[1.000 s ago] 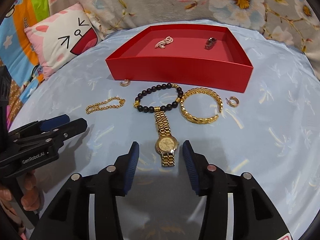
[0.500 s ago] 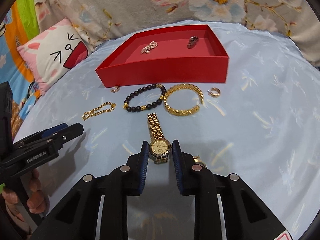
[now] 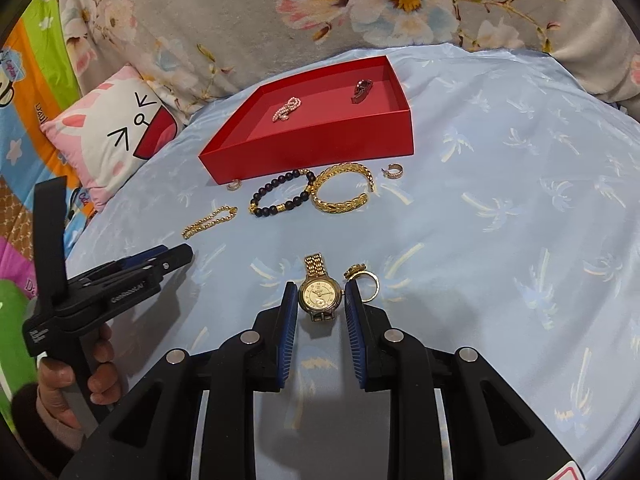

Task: Organize jewelry
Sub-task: 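Grasp the gold watch with the right tool while the left tool grasps the diamond ring, then carry the ring and gold watch into the red box and release both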

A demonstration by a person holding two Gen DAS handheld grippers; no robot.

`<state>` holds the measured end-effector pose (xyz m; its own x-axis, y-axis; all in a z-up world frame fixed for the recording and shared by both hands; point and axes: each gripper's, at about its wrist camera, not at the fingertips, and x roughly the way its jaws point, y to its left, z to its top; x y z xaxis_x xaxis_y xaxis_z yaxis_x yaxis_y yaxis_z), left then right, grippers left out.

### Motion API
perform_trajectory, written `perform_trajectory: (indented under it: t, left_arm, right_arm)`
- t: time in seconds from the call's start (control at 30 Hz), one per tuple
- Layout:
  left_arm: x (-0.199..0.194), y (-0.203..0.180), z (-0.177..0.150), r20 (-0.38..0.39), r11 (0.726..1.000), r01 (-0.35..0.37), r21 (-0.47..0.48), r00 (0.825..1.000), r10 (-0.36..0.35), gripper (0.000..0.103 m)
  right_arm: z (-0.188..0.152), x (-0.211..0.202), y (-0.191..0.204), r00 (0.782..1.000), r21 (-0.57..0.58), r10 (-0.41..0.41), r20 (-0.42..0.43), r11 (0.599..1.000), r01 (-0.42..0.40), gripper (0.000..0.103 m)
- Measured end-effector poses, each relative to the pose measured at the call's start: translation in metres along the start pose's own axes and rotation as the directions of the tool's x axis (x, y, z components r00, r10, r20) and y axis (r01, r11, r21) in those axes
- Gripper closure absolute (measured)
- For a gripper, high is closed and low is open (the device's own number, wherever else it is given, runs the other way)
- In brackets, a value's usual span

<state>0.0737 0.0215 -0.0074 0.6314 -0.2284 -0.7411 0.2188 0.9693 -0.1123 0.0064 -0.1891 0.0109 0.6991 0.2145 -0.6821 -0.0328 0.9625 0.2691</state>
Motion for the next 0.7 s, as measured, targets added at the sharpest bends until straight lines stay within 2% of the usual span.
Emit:
perform_trajectory:
  t: [0.1,0.2,0.4,0.7]
  left_arm:
    - [0.000,-0.003,0.000,-0.003,1.000,0.001,0.013,1.000,-0.001,0.077]
    - [0.001,-0.005,0.000,-0.007,0.999,0.018,0.027,1.000,-0.018,0.084]
    - [0.001,-0.010,0.000,-0.009,0.998,0.012,0.059,1.000,-0.012,0.084]
    - [-0.007,-0.013,-0.004,-0.015,0.999,0.027,0.048,1.000,-0.026,0.084]
  right_arm:
    - [-0.001,-0.005,0.000,1.000,0.005,0.005,0.005,1.000,-0.005,0.080]
    - [-0.001,-0.007,0.001,1.000,0.004,0.005,0.003,1.000,-0.005,0.080]
    - [-0.007,-0.012,-0.002,1.000,0.025,0.017,-0.001,1.000,-0.017,0.080]
    - [-0.008,-0.021,0.001,1.000,0.023,0.012,0.007,1.000,-0.012,0.080]
